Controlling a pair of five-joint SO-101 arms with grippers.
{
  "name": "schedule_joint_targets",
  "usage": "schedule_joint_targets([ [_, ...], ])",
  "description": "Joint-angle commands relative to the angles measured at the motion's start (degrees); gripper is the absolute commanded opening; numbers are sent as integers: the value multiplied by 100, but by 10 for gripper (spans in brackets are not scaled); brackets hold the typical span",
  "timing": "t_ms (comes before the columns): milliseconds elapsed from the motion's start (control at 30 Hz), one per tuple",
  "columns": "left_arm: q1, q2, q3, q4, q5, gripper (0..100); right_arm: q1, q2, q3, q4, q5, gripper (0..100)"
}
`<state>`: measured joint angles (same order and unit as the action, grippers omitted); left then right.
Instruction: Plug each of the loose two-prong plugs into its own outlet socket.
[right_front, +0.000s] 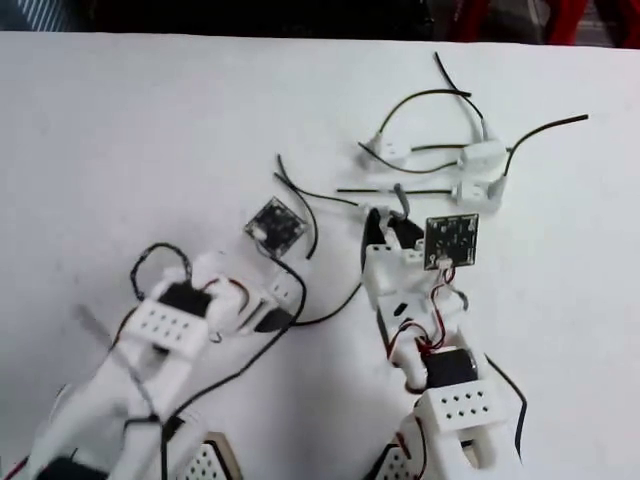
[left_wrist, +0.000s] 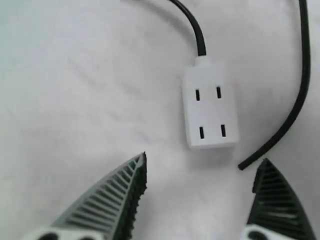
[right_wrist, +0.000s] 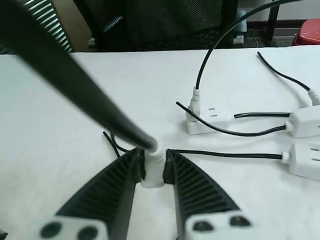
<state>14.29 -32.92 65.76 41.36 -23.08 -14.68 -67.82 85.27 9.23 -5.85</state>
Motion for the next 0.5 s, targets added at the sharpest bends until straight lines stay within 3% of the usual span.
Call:
schedule_joint_targets([
  [0,22,690,-563,-114,-237,331,31,-57,-35,-119,44,17],
  [300,-980,1385,-1556,-123,-299,331,31,-57,-35,-119,44,17],
  [467,-1182,1376,-1776,-70,-273,331,31,-57,-35,-119,53,17],
])
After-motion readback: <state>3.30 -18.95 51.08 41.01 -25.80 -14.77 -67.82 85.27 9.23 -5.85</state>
